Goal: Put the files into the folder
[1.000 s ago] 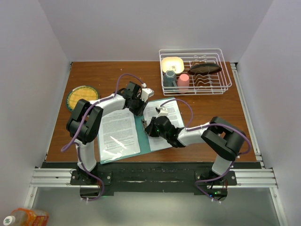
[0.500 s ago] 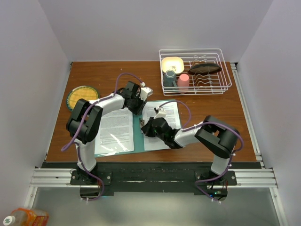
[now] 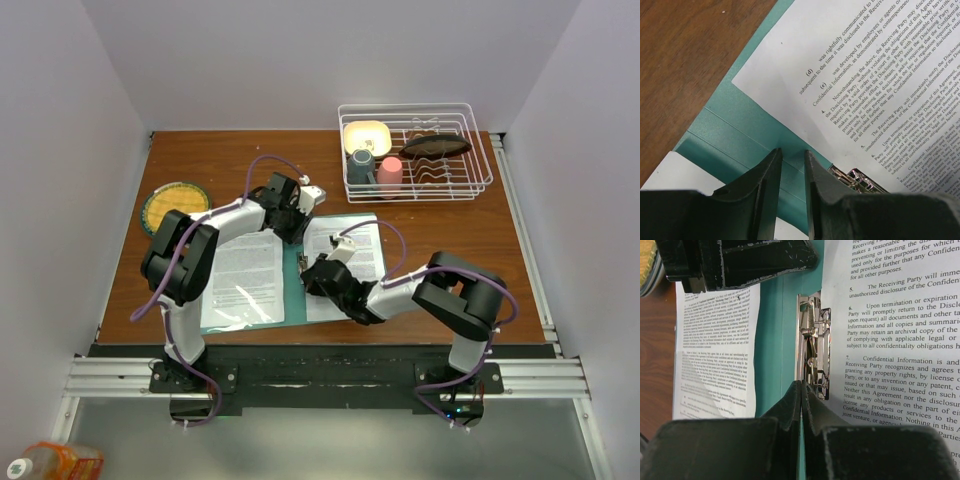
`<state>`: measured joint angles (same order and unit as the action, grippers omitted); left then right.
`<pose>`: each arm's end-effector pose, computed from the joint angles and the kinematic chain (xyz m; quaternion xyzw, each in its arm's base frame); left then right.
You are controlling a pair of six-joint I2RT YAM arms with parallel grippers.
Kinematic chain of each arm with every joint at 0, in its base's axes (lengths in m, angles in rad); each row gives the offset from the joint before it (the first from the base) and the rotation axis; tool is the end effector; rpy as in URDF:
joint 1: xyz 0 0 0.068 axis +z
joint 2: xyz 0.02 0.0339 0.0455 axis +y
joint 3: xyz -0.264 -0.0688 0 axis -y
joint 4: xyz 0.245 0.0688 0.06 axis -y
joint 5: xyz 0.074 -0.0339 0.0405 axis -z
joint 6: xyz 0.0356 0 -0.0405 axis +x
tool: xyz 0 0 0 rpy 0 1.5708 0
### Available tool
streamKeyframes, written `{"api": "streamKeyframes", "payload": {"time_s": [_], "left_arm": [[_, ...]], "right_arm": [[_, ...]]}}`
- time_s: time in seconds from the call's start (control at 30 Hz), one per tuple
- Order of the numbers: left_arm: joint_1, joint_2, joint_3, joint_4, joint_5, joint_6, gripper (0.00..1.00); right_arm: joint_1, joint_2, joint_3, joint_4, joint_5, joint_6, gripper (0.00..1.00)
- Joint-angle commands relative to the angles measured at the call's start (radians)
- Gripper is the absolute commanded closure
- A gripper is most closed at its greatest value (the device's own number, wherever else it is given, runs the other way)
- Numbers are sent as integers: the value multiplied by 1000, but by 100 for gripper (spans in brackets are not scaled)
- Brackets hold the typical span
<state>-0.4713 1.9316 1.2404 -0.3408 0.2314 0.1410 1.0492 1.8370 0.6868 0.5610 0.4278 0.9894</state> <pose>0.3491 -0.1871 0.1573 0.3179 0.9037 -0.1532 0.2425 0.1786 0.2811 0.1099 0.0742 0.8645 0.2942 0.4008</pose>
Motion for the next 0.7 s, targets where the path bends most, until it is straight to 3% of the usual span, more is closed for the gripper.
{"api": "streamKeyframes", "payload": {"time_s": [0.0, 0.43, 0.67], "left_arm": [[2, 43, 5, -43, -14, 6, 70], [2, 56, 13, -47, -12, 6, 70], [2, 63, 19, -46, -12, 5, 70]], "right_arm": [[48, 133, -124, -558, -52, -25, 100], [67, 229, -130, -582, -66, 74, 100], [107, 160, -107, -673, -9, 81, 100]]}}
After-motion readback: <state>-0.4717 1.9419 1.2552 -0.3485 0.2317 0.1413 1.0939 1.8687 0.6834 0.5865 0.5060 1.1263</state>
